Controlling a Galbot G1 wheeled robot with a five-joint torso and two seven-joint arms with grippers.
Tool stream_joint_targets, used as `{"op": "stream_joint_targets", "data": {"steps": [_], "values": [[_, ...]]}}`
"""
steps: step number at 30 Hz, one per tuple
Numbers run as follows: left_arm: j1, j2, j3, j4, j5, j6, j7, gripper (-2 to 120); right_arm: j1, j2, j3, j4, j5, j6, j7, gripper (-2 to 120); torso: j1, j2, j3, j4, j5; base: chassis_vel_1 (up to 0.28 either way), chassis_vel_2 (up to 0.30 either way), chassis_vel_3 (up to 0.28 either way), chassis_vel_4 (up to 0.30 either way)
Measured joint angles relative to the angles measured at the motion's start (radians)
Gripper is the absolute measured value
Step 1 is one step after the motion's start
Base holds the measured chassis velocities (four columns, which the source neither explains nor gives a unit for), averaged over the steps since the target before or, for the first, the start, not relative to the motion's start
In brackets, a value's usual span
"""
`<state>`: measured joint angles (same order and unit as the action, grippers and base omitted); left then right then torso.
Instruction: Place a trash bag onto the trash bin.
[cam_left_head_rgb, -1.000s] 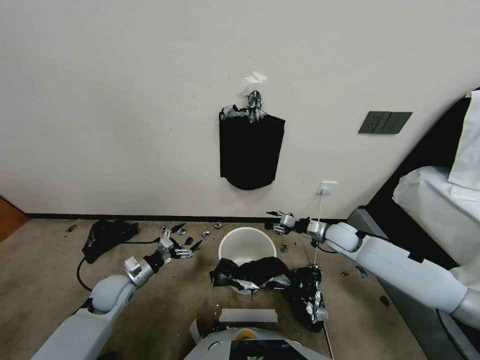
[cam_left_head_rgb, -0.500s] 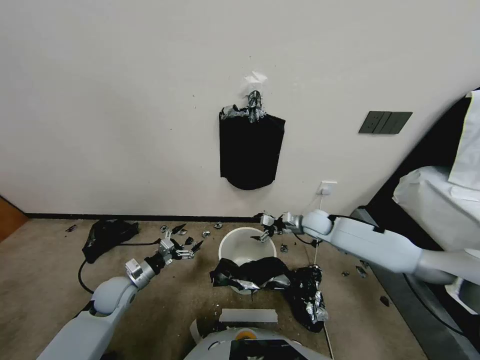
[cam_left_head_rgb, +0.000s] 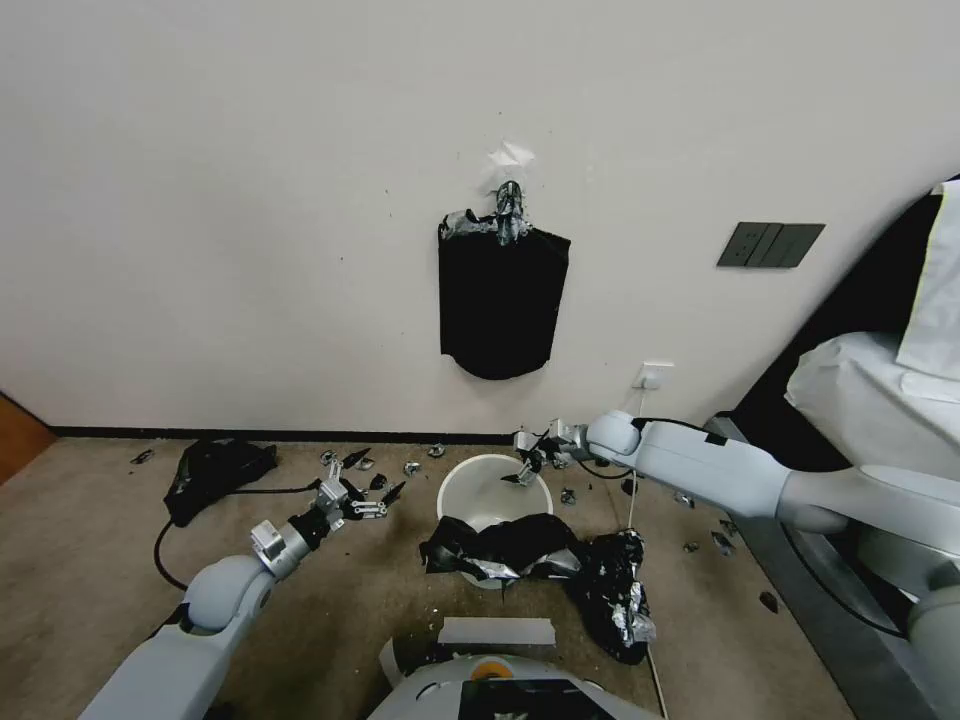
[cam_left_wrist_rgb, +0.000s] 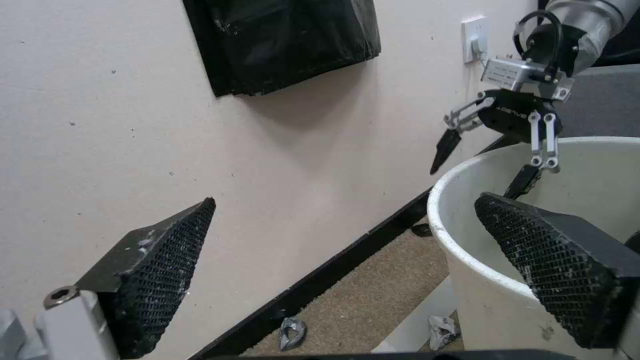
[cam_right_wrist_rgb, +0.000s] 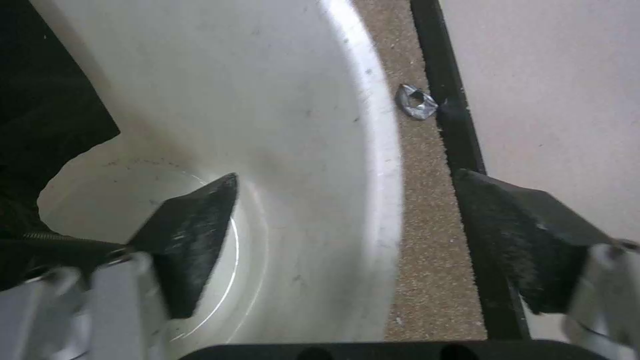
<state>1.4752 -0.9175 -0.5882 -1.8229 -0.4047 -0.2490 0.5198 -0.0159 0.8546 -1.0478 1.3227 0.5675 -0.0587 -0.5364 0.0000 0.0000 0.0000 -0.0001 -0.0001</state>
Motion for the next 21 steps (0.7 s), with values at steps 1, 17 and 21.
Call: {"op": "stream_joint_targets", "data": {"steps": [1,17,21], "values": [[0.0,0.0,0.0,0.0,0.0,0.0,0.0,100,0.0,0.0,0.0,0.0,0.0,0.0,0.0,80,0.0,0.0,0.0,0.0,0.0,0.0,0.0,0.0,0.0],[0.002,-0.014,0.003,0.011,0.009,-0.006,0.002,100,0.018,0.037,-0.024,-0.049,-0.016,0.013,-0.04,22,0.0,0.0,0.0,0.0001,0.0001,0.0,0.0,0.0,0.0],[0.003,-0.016,0.003,0.012,0.014,-0.008,0.002,100,0.018,0.038,-0.027,-0.05,-0.013,0.017,-0.043,15,0.0,0.0,0.0,-0.0001,-0.0002,0.0,0.0,0.0,0.0]]}}
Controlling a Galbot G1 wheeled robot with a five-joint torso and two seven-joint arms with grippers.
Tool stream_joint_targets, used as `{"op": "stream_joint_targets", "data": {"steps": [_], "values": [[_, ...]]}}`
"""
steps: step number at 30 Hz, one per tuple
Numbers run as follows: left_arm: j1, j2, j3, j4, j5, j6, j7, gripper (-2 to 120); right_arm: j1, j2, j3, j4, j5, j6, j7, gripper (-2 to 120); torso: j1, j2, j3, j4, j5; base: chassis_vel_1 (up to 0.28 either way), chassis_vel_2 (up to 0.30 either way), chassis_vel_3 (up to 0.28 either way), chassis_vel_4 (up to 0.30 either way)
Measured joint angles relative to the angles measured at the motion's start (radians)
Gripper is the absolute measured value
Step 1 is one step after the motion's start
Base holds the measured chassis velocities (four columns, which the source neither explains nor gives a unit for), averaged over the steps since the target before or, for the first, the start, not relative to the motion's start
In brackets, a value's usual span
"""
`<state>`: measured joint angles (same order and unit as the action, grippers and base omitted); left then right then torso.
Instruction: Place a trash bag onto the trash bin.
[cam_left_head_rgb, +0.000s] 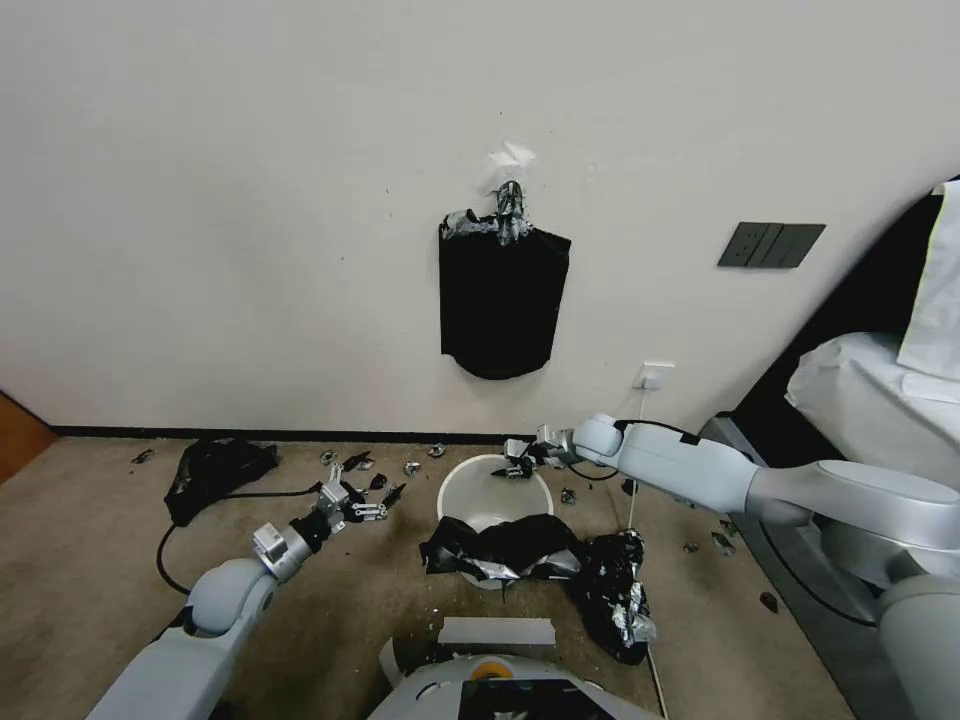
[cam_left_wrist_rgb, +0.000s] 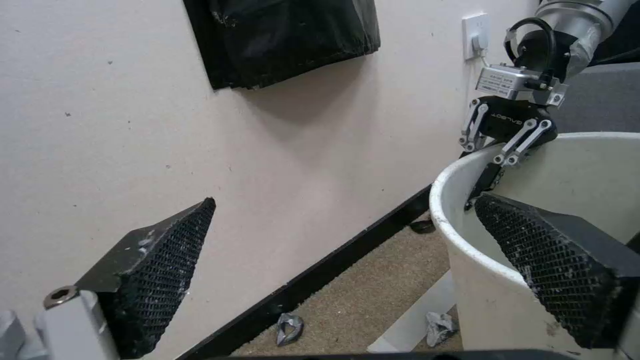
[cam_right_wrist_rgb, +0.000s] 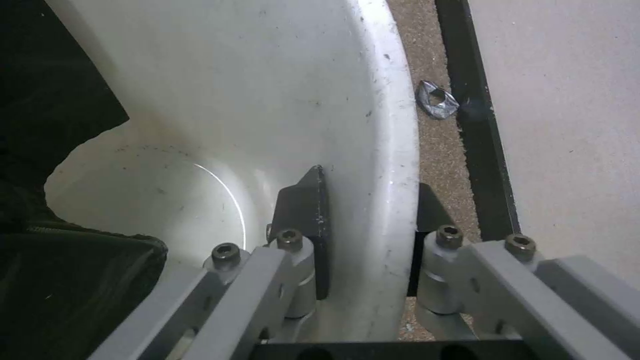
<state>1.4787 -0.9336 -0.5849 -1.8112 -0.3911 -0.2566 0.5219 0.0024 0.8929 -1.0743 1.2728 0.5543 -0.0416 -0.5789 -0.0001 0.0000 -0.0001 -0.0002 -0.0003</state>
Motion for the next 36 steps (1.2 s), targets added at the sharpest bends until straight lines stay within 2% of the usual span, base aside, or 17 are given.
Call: {"op": "stream_joint_targets", "data": {"steps": [11,19,22,30,36], "values": [[0.003,-0.008,-0.001,0.005,0.01,-0.009,0.0,100,-0.007,-0.009,0.002,0.001,0.023,0.001,0.01,15,0.0,0.0,0.0,0.0002,0.0001,0.0,0.0,0.0,0.0],[0.0,-0.01,-0.001,0.009,0.01,-0.01,0.001,100,-0.024,-0.072,0.004,0.076,0.13,-0.065,0.102,13,0.0,0.0,0.0,0.0002,0.0004,0.0,0.0,0.0,0.0],[-0.002,-0.01,0.0,0.013,0.01,-0.01,0.0,100,-0.042,-0.113,0.011,0.13,0.183,-0.095,0.167,11,0.0,0.0,0.0,-0.0001,0.0004,0.0,0.0,0.0,0.0],[-0.008,-0.013,0.004,0.021,0.011,-0.01,0.0,100,-0.104,-0.2,0.074,0.271,0.262,-0.177,0.32,7,0.0,0.0,0.0,0.0003,0.0008,0.0,0.0,0.0,0.0],[-0.009,-0.014,0.005,0.025,0.012,-0.01,0.0,100,-0.145,-0.238,0.116,0.329,0.292,-0.226,0.397,7,0.0,0.0,0.0,0.0003,0.0006,0.0,0.0,0.0,0.0]]}}
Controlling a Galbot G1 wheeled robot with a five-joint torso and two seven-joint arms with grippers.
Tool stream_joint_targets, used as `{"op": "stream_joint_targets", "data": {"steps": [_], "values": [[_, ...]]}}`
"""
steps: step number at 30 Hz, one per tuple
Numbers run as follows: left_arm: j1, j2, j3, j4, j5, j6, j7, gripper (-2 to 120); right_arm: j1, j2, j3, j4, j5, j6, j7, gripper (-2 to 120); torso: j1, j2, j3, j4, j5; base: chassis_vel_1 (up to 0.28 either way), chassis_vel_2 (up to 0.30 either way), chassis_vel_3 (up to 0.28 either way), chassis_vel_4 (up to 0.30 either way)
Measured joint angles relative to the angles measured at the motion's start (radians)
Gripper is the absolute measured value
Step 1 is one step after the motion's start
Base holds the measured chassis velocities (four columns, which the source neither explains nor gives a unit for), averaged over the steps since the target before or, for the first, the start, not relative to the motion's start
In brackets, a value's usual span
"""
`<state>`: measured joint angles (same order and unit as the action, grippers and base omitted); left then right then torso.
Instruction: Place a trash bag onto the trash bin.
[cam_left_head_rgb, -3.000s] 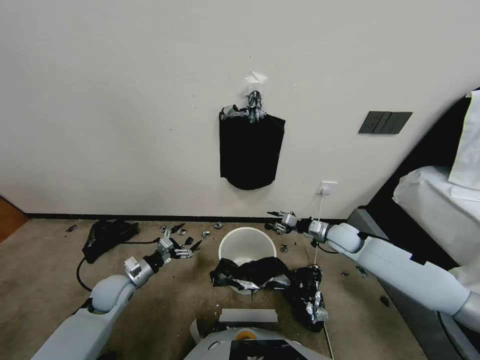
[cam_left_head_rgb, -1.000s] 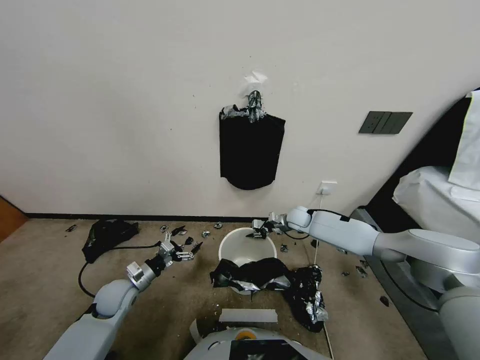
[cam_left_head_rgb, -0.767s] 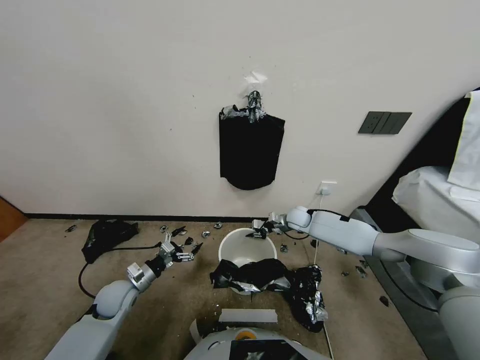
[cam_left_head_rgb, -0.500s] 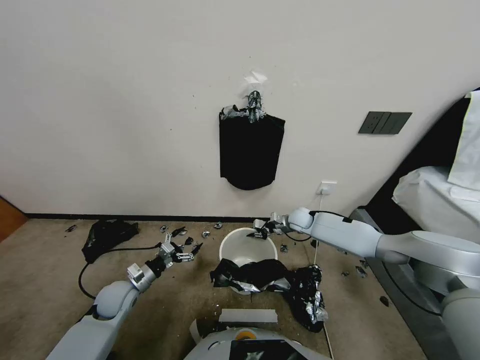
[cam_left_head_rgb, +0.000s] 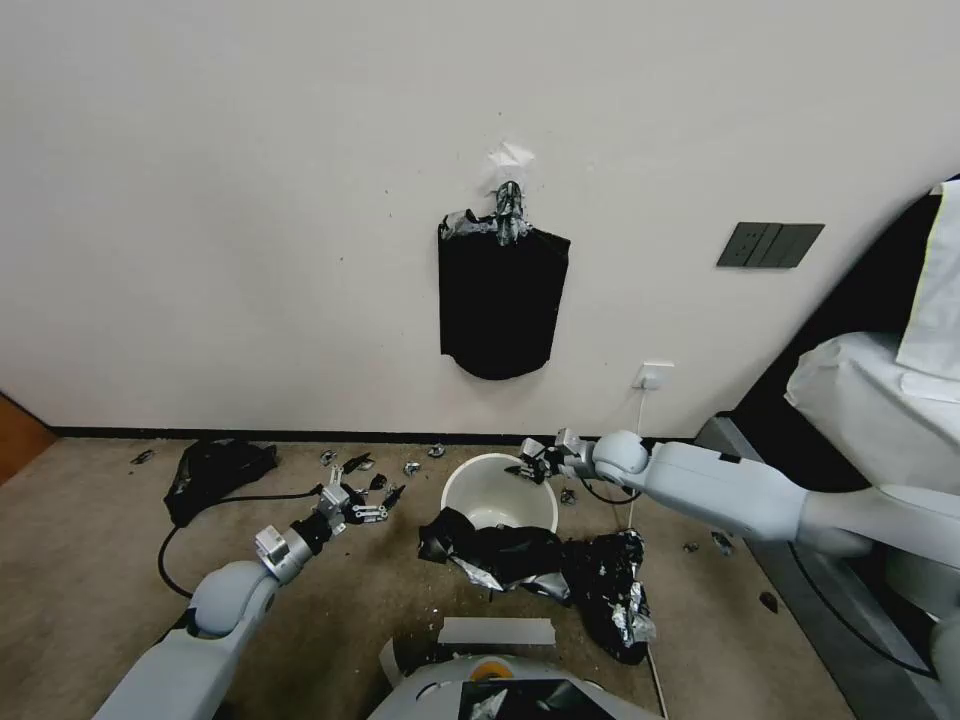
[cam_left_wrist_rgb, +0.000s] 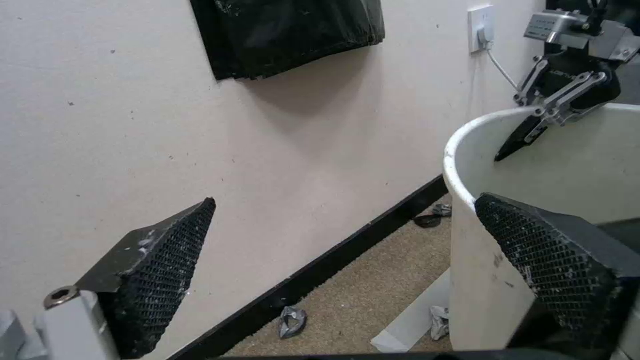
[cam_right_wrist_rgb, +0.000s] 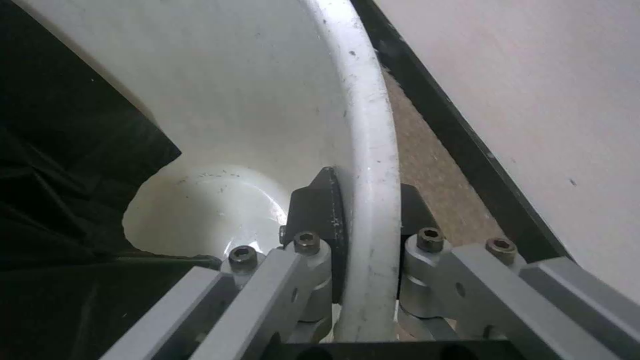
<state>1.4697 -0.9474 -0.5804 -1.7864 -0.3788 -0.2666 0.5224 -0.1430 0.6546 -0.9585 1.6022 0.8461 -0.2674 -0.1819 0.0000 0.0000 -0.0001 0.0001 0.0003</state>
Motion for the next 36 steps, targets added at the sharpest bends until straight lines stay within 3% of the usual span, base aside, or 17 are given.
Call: {"op": "stream_joint_targets", "data": {"steps": [12,19,36], "values": [[0.0,-0.006,-0.003,0.001,0.0,0.0,0.0,100,-0.151,-0.068,0.161,0.122,0.078,-0.09,0.184,5,0.0,0.0,0.0,-0.0003,-0.0003,0.0,0.0,0.0,0.0],[-0.002,-0.015,-0.008,0.001,0.0,0.0,-0.001,100,-0.251,-0.095,0.284,0.217,0.152,-0.164,0.36,3,0.0,0.0,0.0,-0.0002,-0.0003,0.0,0.0,0.0,0.0],[0.001,-0.042,-0.019,-0.003,-0.001,0.0,-0.001,100,-0.424,-0.102,0.491,0.335,0.314,-0.224,0.535,2,0.0,0.0,0.0,-0.0001,-0.0004,0.0,0.0,0.0,0.0]]}}
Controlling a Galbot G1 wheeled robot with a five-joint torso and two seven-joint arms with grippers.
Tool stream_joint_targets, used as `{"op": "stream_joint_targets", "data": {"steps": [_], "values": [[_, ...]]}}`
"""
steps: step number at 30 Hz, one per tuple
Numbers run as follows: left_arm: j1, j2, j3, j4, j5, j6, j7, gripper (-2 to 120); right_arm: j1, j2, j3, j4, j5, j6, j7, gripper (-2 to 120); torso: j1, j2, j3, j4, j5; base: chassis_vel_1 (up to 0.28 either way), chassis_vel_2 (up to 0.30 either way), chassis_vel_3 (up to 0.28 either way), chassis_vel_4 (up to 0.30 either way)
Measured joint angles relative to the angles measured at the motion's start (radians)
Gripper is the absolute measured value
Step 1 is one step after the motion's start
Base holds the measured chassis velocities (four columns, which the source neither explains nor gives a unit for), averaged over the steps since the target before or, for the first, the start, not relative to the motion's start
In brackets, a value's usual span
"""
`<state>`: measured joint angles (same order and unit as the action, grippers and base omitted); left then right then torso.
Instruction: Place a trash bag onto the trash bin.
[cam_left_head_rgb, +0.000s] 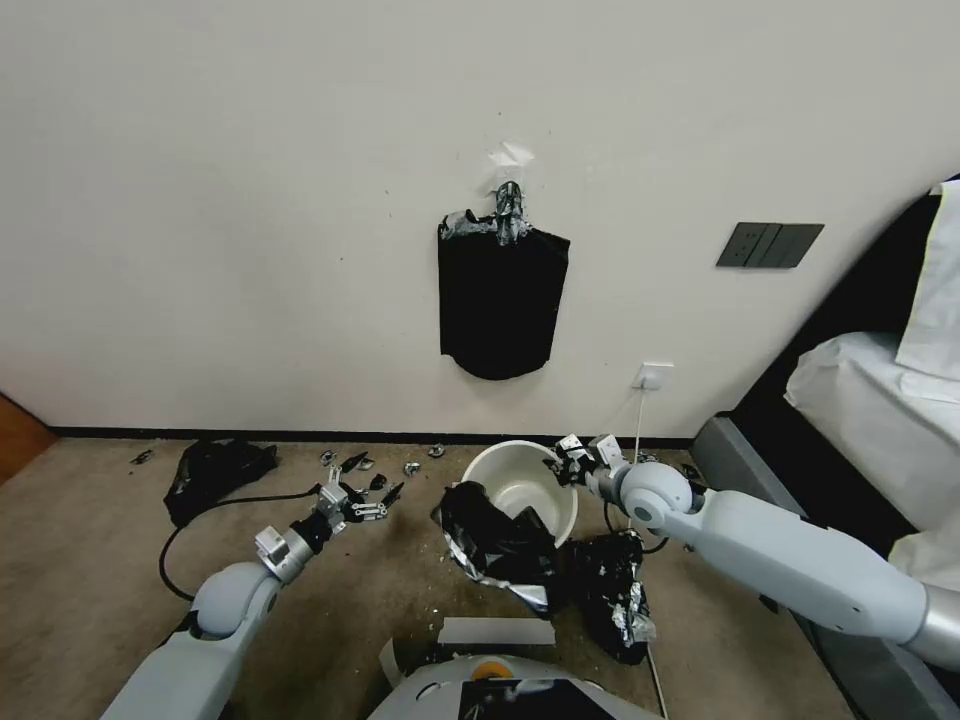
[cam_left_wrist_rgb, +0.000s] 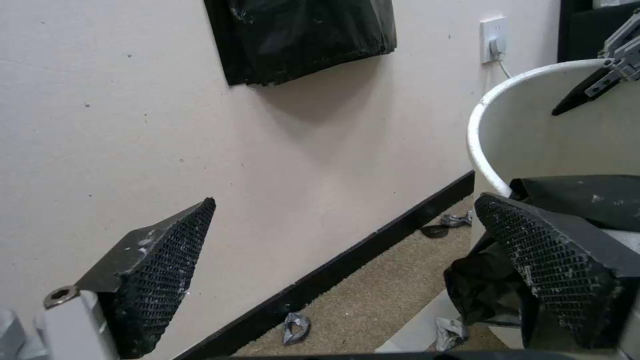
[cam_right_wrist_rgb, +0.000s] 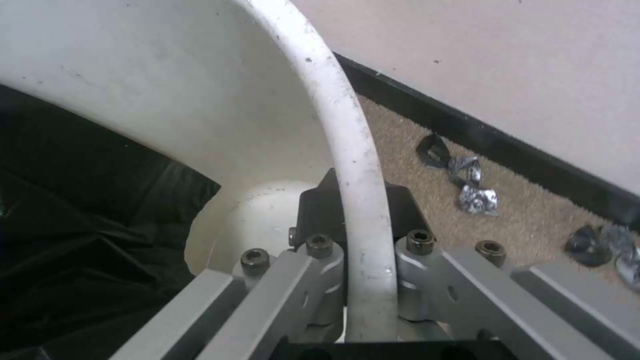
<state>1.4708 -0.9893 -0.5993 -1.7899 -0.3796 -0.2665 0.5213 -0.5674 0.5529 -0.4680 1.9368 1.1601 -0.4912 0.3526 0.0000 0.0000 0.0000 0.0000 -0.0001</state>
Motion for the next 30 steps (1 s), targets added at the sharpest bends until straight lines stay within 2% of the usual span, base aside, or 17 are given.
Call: {"op": "stream_joint_targets", "data": {"steps": [8,11,16,22,28,30], "values": [[0.0,-0.023,-0.015,0.0,-0.002,0.0,0.0,100,-0.073,0.03,0.098,0.032,0.068,-0.001,0.132,2,0.0,0.0,0.0,-0.0001,0.0002,0.0,0.0,0.0,0.0],[-0.006,-0.044,-0.023,0.003,-0.003,0.0,0.0,100,-0.095,0.06,0.134,0.054,0.124,0.002,0.253,2,0.0,0.0,0.0,-0.0001,0.0,0.0,0.0,0.0,0.0],[-0.007,-0.063,-0.035,0.007,-0.005,0.0,0.0,100,-0.119,0.095,0.165,0.073,0.171,0.007,0.349,2,0.0,0.0,0.0,0.0001,0.0,0.0,0.0,0.0,0.0],[-0.007,-0.093,-0.059,0.01,-0.01,0.0,0.0,100,-0.188,0.176,0.242,0.097,0.261,0.027,0.49,2,0.0,0.0,0.0,0.0001,0.0002,0.0,0.0,0.0,0.0],[-0.009,-0.106,-0.066,0.014,-0.011,0.0,-0.001,100,-0.231,0.221,0.291,0.119,0.32,0.036,0.563,2,0.0,0.0,0.0,-0.0002,-0.0001,0.0,0.0,0.0,0.0],[-0.014,-0.119,-0.071,0.021,-0.011,0.0,-0.001,100,-0.298,0.28,0.352,0.143,0.359,0.045,0.623,2,0.0,0.0,0.0,0.0003,0.0,0.0,0.0,0.0,0.0]]}}
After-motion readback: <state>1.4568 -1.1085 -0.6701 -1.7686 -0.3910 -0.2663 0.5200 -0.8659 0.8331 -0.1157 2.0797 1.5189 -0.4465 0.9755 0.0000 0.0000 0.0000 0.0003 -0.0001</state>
